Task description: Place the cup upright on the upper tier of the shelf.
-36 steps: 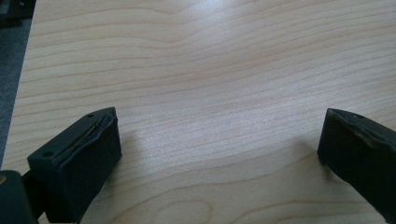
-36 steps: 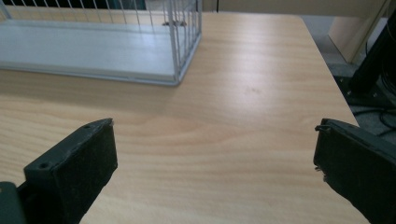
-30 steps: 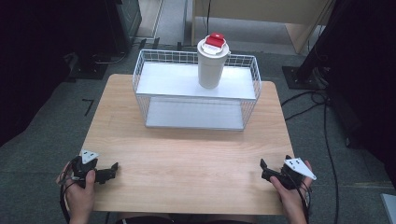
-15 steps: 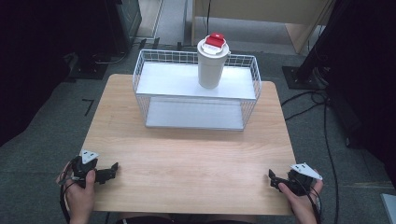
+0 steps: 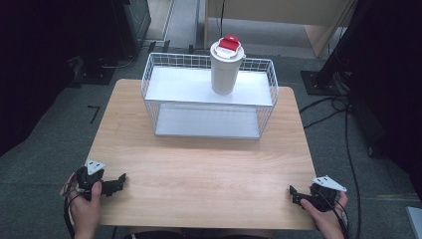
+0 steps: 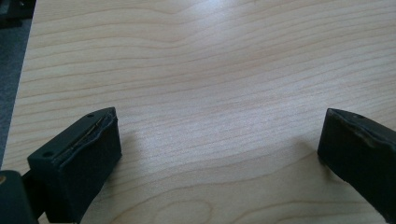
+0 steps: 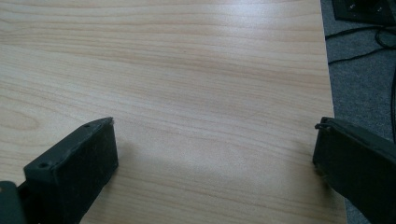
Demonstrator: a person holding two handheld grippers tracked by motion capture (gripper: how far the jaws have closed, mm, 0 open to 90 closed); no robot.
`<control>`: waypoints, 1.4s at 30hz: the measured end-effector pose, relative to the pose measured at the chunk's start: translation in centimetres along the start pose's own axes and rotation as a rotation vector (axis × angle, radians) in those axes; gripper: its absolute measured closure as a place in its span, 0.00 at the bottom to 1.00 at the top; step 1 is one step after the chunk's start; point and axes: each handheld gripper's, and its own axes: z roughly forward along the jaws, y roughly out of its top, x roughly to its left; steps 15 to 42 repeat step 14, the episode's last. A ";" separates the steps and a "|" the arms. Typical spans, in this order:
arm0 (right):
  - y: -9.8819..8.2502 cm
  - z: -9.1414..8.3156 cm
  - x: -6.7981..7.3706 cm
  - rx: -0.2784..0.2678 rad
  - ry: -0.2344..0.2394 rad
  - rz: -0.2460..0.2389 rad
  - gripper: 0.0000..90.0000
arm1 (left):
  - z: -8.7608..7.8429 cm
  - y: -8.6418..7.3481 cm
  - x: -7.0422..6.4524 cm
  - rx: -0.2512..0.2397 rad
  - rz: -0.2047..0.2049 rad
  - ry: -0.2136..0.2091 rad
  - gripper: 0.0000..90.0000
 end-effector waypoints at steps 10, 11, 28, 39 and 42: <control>0.0 0.0 0.0 0.002 -0.001 0.006 0.00 | 0.0 0.0 0.0 0.000 0.000 0.000 0.00; 0.0 0.0 0.0 0.002 -0.002 0.006 0.00 | 0.0 0.0 0.0 0.000 0.000 0.000 0.00; 0.0 0.0 0.0 0.000 0.002 0.000 0.01 | 0.0 0.0 0.0 0.001 0.000 0.000 0.00; 0.0 0.0 0.0 0.000 0.002 0.000 0.01 | 0.0 0.0 0.0 0.001 0.000 0.000 0.00; 0.0 0.0 0.0 0.000 0.002 0.000 0.01 | 0.0 0.0 0.0 0.001 0.000 0.000 0.00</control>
